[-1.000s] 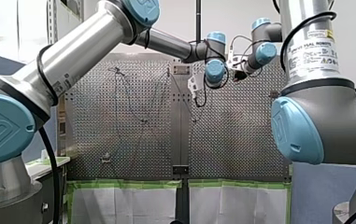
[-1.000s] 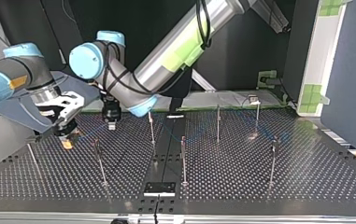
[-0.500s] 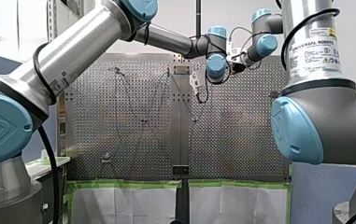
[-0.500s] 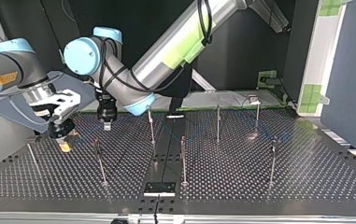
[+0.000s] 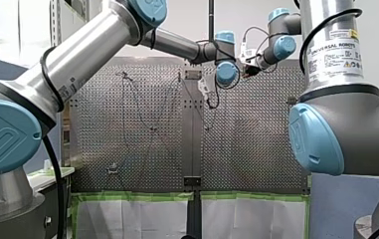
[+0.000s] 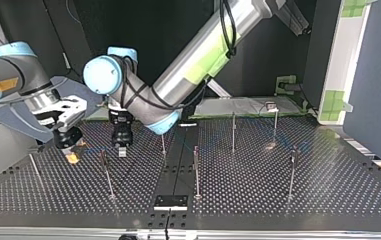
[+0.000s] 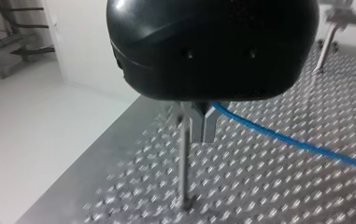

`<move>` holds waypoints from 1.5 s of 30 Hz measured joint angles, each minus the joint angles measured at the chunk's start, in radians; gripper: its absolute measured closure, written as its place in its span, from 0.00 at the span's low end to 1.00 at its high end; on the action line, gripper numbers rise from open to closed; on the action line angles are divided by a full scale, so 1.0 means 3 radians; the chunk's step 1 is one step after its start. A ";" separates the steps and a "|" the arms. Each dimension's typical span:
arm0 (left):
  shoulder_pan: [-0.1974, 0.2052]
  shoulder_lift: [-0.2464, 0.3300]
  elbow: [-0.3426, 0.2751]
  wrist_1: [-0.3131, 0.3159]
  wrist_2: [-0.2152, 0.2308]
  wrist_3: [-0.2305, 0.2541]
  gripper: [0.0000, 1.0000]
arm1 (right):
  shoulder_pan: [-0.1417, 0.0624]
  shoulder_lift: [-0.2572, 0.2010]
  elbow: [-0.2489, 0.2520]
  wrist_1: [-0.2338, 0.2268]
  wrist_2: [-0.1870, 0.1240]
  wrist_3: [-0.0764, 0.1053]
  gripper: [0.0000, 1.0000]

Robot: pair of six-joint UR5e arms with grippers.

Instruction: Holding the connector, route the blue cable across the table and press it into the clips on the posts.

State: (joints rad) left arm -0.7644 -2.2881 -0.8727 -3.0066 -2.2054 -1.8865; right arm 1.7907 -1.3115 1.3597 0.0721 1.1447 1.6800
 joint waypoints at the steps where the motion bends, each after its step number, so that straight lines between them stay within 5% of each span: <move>1: 0.0017 -0.0001 0.0000 0.0020 0.0016 0.0003 1.00 | -0.0006 0.0010 -0.0001 -0.0004 -0.0004 0.0000 1.00; 14: 0.0259 -0.0009 -0.0048 0.0232 0.0373 0.0003 1.00 | -0.0060 0.0131 -0.0121 -0.0040 -0.0044 0.0000 1.00; 26: 0.0320 -0.0008 -0.0197 0.0258 0.0595 -0.0025 0.93 | -0.0073 0.0170 -0.0182 -0.0042 -0.0062 0.0000 1.00; 28: 0.0318 -0.0008 -0.0214 0.0259 0.0619 -0.0029 0.85 | -0.0072 0.0170 -0.0181 -0.0042 -0.0062 0.0000 1.00; 29: 0.0316 -0.0007 -0.0220 0.0259 0.0625 -0.0032 0.26 | -0.0071 0.0171 -0.0180 -0.0041 -0.0062 0.0000 1.00; 32: 0.0298 -0.0006 -0.0242 0.0226 0.0636 -0.0048 0.01 | -0.0071 0.0172 -0.0182 -0.0038 -0.0062 -0.0003 1.00; 45: 0.0259 -0.0002 -0.0250 -0.0032 0.0631 -0.0064 0.01 | -0.0056 0.0176 -0.0183 -0.0036 -0.0062 -0.0010 1.00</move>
State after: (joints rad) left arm -0.6866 -2.2887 -0.9476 -3.0161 -2.0160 -1.9058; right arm 1.7738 -1.2589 1.3049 0.0612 1.1260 1.6770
